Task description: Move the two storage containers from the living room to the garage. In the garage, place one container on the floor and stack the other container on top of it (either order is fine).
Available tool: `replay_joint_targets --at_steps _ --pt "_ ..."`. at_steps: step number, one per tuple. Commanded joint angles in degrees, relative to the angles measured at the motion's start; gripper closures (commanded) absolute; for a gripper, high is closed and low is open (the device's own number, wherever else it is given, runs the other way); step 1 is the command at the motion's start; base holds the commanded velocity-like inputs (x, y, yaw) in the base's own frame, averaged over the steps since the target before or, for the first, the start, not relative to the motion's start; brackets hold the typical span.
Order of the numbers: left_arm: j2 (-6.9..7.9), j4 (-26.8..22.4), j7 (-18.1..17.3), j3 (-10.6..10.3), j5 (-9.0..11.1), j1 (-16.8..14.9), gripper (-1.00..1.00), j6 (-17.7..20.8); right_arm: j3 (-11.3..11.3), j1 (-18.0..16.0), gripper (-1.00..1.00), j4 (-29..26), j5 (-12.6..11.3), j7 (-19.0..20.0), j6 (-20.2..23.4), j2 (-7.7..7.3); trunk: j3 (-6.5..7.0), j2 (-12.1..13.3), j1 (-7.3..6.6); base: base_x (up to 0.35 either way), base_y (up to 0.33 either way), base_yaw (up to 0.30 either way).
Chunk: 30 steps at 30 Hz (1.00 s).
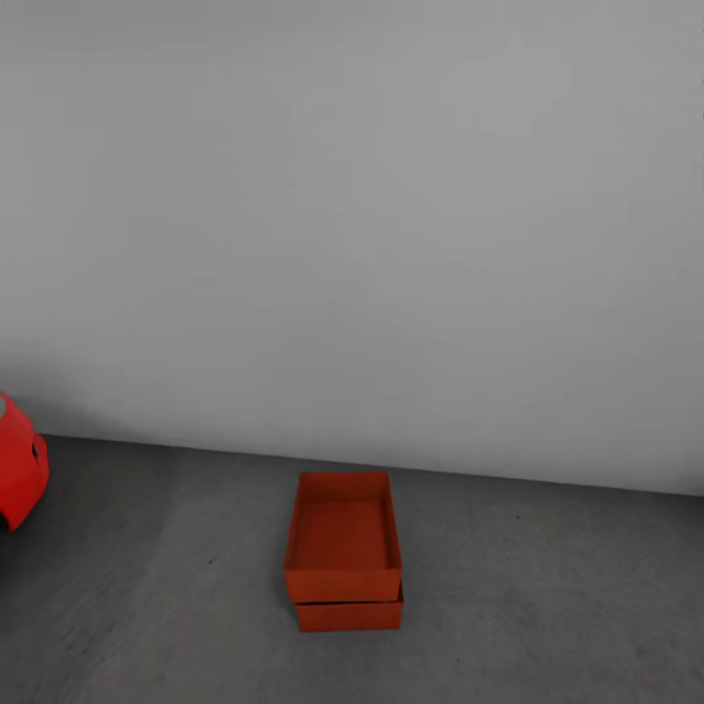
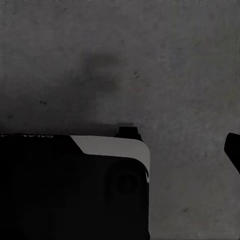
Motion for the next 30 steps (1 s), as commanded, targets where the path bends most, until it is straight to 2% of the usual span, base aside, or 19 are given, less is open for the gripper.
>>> replay_joint_targets --at_steps 1,23,25,28,30 --pt "0.00 -0.01 0.13 -0.49 0.50 -0.04 -1.00 -0.02 0.49 -0.08 -1.00 0.19 -0.53 -0.11 -0.35 0.04 0.01 -0.07 0.02 0.000 0.000 0.000" --pt "-0.08 0.03 0.13 -0.47 0.75 0.01 -1.00 0.16 0.49 -0.08 -1.00 0.19 -0.59 -0.17 -0.45 0.02 2.04 -0.07 0.02 0.000 0.000 0.000" --pt "0.01 0.10 0.13 -0.43 0.91 1.39 -1.00 0.66 0.49 -0.08 -1.00 0.19 -0.59 -0.17 -0.45 -0.02 2.22 -0.07 0.02 0.000 0.000 0.000" --pt "0.17 0.08 0.07 -0.41 0.98 7.17 -1.00 0.76 0.49 -0.08 -1.00 0.19 -0.59 -0.18 -0.45 -0.02 2.50 -0.07 0.02 0.000 0.000 0.000" --pt "0.20 0.11 0.05 -0.40 1.01 8.97 -1.00 0.81 0.49 -0.05 -1.00 0.19 -0.59 -0.17 -0.46 0.02 2.68 -0.07 0.02 0.000 0.000 0.000"
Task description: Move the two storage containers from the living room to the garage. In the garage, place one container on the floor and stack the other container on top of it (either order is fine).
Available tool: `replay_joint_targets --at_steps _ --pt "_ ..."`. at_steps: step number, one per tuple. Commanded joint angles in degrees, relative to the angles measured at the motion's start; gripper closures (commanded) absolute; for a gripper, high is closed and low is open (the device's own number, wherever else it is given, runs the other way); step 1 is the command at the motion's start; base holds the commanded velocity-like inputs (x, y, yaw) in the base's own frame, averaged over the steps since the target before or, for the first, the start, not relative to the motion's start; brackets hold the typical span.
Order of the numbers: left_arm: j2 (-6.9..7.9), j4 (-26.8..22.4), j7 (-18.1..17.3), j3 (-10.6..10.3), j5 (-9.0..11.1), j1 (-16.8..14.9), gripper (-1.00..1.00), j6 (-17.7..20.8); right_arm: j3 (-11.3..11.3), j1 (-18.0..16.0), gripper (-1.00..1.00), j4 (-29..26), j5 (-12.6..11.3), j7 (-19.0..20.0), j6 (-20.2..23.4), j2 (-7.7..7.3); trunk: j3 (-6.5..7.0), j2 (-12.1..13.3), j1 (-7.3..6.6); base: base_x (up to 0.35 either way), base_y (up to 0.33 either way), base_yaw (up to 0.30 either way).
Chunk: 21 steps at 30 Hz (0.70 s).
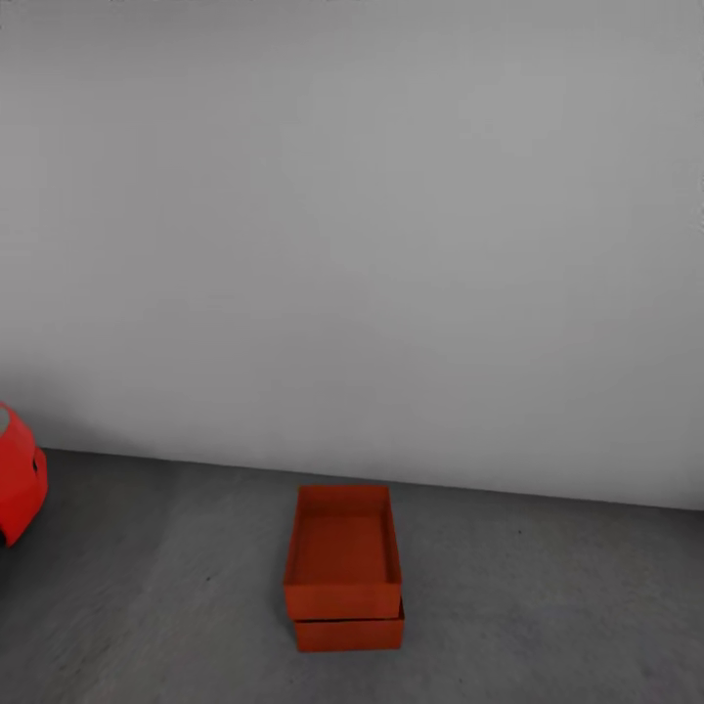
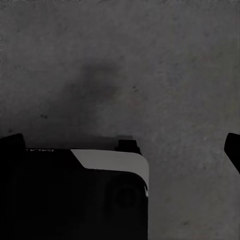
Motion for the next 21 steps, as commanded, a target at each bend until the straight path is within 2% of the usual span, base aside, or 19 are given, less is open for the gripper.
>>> replay_joint_targets --at_steps 1,6,14,21 --pt "-0.01 -0.01 0.12 -0.49 0.50 0.14 -1.00 0.10 0.49 -0.04 -1.00 0.19 -0.54 -0.09 -0.34 0.04 0.00 -0.08 0.02 0.000 0.000 0.000" --pt "-0.10 -0.03 0.11 -0.49 0.51 0.73 -1.00 0.09 0.49 1.31 -1.00 0.19 -0.65 -0.13 -0.45 0.08 0.46 -0.08 0.02 0.000 0.000 0.000" --pt "-0.18 -0.62 0.19 -0.63 -0.03 0.84 -1.00 -1.97 0.49 3.08 -1.00 0.19 -0.83 -0.08 -1.36 0.12 1.20 -0.08 0.02 0.000 0.000 0.000" --pt "-0.05 -0.88 0.20 -0.74 -0.16 0.84 -1.00 -2.67 0.49 8.10 -1.00 0.19 -0.89 -0.07 -5.04 0.00 1.85 -0.08 0.02 0.000 0.000 0.000"
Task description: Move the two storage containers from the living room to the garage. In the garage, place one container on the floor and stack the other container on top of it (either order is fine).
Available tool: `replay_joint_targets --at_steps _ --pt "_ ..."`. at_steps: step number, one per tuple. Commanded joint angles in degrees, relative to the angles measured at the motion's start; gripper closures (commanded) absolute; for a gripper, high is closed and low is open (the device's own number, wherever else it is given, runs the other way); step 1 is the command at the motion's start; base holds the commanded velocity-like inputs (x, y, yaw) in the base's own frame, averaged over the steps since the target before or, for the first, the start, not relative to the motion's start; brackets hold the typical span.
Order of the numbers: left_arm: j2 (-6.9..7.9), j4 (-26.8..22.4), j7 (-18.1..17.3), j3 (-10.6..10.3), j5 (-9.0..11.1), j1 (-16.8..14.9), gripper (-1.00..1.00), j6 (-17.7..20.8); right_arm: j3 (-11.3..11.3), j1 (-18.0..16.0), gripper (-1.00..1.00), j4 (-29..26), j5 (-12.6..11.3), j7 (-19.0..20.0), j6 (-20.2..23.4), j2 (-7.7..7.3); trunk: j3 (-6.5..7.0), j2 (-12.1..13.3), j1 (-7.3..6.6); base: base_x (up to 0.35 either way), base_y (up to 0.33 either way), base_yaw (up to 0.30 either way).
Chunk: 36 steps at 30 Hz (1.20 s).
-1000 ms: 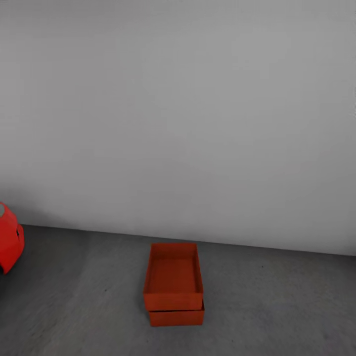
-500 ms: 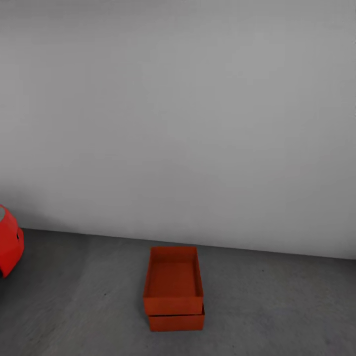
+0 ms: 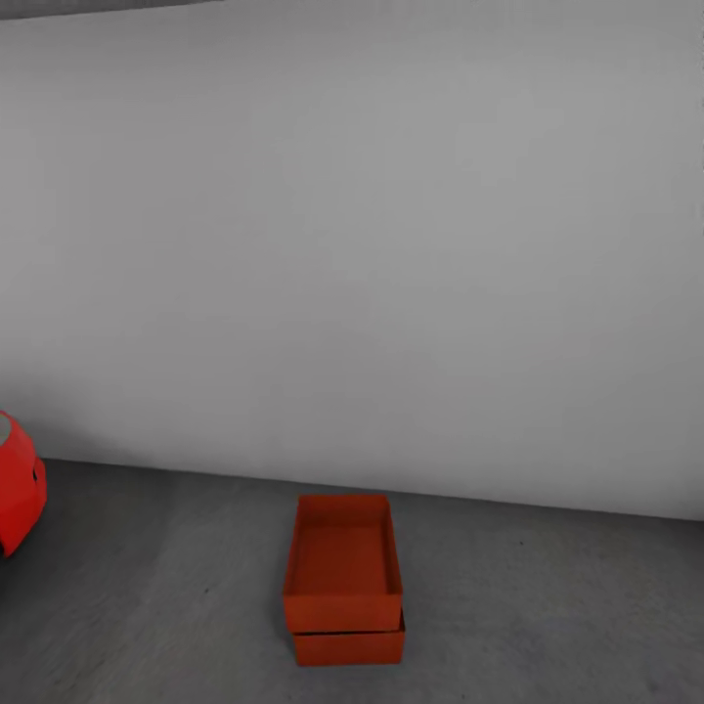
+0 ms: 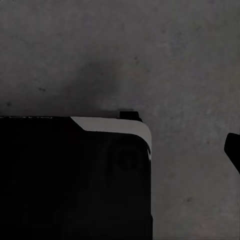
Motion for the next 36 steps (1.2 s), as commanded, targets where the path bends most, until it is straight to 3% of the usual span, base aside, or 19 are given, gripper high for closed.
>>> replay_joint_targets --at_steps 1,22,36 --pt "-0.02 0.06 0.13 -0.50 0.49 -0.04 -1.00 -0.16 0.50 0.07 -1.00 0.18 -0.52 -0.10 -0.54 0.03 0.00 -0.08 0.02 0.000 0.000 0.000" --pt "0.02 -0.07 0.13 -0.51 0.37 -0.04 -1.00 -0.20 0.50 0.67 -1.00 0.18 -0.34 0.78 -1.28 -0.17 1.91 -0.08 0.02 0.000 0.000 0.000" --pt "-0.25 0.57 0.06 -0.21 0.81 0.15 -1.00 -0.18 0.58 0.67 -1.00 0.10 -0.32 0.04 -1.29 -0.15 2.13 -0.08 0.02 0.000 0.000 0.000"
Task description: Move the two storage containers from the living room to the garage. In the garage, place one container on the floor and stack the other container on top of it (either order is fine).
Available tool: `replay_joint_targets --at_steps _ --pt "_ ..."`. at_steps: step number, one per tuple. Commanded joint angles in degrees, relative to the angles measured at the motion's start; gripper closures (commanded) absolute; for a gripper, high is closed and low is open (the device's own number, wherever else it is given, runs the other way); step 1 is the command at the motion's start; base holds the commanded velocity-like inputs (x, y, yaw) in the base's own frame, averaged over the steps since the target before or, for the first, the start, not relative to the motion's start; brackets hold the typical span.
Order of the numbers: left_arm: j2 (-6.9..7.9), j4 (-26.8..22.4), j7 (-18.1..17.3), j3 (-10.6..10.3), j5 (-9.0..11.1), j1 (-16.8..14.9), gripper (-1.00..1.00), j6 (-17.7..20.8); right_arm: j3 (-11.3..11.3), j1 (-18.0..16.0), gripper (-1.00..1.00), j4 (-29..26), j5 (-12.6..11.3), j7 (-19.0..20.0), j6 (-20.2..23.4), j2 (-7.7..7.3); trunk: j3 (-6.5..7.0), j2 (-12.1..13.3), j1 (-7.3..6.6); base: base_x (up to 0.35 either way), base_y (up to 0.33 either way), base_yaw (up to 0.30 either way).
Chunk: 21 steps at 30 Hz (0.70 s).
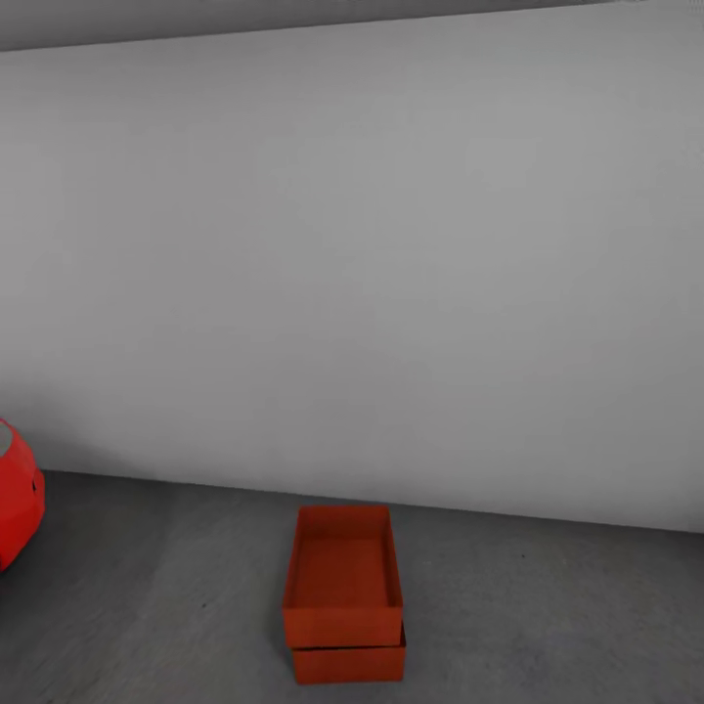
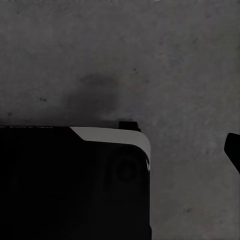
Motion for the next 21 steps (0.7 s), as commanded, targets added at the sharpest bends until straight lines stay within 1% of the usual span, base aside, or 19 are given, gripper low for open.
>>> replay_joint_targets --at_steps 1,3,5,17,21 --pt "0.03 0.14 0.11 -0.48 0.61 0.48 -1.00 -0.12 0.51 -0.09 -1.00 0.18 -0.49 -0.10 -0.36 0.06 -0.04 -0.09 0.02 0.000 0.000 0.000" --pt "0.02 0.21 0.11 -0.46 0.63 1.68 -1.00 -0.36 0.50 -0.09 -1.00 0.18 -0.46 0.16 -0.38 0.06 0.11 -0.09 0.02 0.000 0.000 0.000" --pt "0.01 0.23 0.10 -0.45 0.65 2.12 -1.00 -0.48 0.50 -0.09 -1.00 0.18 -0.45 0.31 -0.39 0.04 0.27 -0.09 0.02 0.000 0.000 0.000" --pt "-0.12 0.25 0.10 -0.45 0.67 2.57 -1.00 -0.75 0.49 -0.09 -1.00 0.18 -0.52 0.46 -0.40 0.02 1.33 -0.09 0.02 0.000 0.000 0.000" --pt "-0.40 0.25 0.10 -0.45 0.66 2.58 -1.00 -0.77 0.49 -0.09 -1.00 0.18 -0.53 0.46 -0.32 0.02 1.63 -0.09 0.02 0.000 0.000 0.000"
